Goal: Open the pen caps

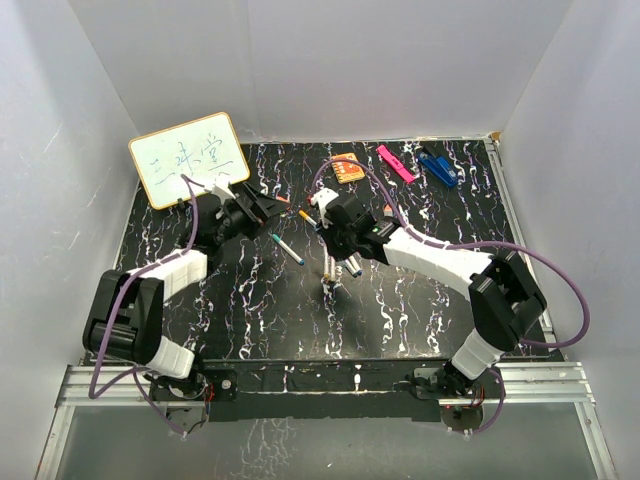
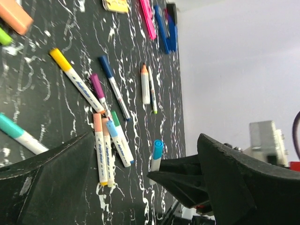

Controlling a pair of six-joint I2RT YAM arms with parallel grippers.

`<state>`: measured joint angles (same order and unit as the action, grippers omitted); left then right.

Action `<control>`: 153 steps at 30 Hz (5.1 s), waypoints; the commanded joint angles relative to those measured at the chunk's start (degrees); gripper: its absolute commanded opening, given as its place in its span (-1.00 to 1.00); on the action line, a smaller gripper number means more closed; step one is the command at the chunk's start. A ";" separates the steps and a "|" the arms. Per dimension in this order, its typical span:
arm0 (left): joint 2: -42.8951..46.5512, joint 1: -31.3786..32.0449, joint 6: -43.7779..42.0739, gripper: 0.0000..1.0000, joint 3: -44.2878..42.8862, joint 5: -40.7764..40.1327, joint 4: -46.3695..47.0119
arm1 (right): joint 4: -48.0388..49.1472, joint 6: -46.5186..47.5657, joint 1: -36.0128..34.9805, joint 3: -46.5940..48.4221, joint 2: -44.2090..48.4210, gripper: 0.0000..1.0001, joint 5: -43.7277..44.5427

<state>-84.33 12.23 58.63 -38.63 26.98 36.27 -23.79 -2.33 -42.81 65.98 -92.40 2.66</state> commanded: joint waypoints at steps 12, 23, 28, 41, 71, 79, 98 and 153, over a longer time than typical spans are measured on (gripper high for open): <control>-7.80 8.67 1.52 0.58 -5.18 2.02 8.28 | 3.47 -1.40 -0.27 6.22 0.55 -1.00 -4.10; -9.92 11.31 2.17 0.26 -6.43 2.16 10.20 | 3.88 -1.39 -0.26 6.53 0.49 -1.00 -3.40; -10.37 11.92 2.70 0.14 -5.96 2.26 11.57 | 4.21 -1.46 -0.24 6.69 0.29 -1.00 -3.19; -10.59 12.73 2.83 -0.14 -5.44 2.29 12.30 | 4.64 -1.58 -0.22 7.89 -0.57 -1.00 -3.35; -10.24 13.03 2.82 -1.00 -5.96 2.34 11.82 | 4.24 -1.79 -0.20 7.70 -0.68 -0.08 -3.40; -9.38 14.21 1.97 -1.00 -6.50 2.56 10.66 | 4.88 -2.14 -0.20 9.26 -2.97 -0.06 -3.24; -7.26 14.84 -3.70 -1.00 -9.04 -1.20 1.15 | 2.66 -1.96 -0.08 11.56 -5.09 -1.00 -2.76; -14.82 -4.29 -21.42 -1.00 -19.27 -6.83 -27.86 | 7.87 -2.42 22.33 17.64 -24.95 -1.00 6.38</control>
<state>-97.10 8.47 36.40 -54.81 19.27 8.47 -18.96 -4.60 -20.78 80.42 -116.29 9.98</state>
